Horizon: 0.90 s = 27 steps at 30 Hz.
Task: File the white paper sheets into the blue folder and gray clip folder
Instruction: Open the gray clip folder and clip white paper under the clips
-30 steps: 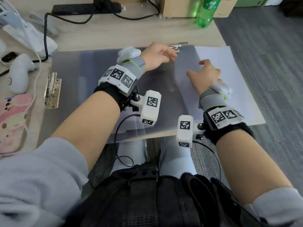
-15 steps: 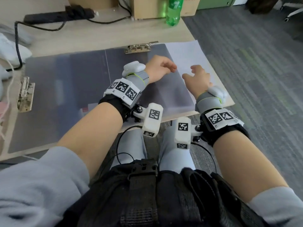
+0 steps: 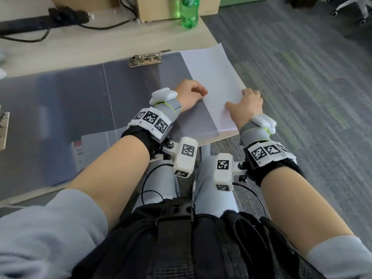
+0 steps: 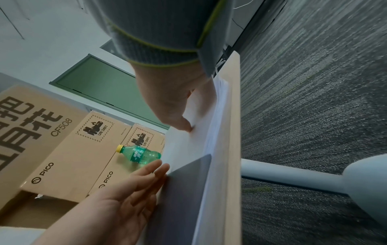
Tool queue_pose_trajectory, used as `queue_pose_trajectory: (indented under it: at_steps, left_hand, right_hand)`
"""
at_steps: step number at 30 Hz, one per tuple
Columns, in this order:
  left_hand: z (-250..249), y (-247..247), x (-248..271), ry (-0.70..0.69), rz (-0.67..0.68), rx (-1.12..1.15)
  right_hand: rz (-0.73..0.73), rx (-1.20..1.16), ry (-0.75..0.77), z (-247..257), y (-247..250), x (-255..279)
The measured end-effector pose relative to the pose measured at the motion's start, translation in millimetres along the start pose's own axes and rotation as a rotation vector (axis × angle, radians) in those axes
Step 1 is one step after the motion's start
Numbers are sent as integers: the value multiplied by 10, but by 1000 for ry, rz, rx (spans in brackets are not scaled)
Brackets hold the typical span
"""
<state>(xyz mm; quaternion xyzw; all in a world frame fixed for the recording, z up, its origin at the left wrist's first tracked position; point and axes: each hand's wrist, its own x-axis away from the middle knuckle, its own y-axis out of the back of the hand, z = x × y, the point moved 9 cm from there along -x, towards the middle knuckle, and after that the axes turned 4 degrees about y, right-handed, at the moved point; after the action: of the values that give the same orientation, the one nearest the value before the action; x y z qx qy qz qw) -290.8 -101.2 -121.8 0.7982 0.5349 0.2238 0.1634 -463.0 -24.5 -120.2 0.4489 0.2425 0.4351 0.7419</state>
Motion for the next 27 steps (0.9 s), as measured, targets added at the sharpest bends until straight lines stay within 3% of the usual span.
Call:
queue_pose_trajectory:
  at_steps: [27]
  left_hand:
    - [96,14,-39,54,49,147]
  right_hand:
    - [1,-156,-143,-40,-34,-65]
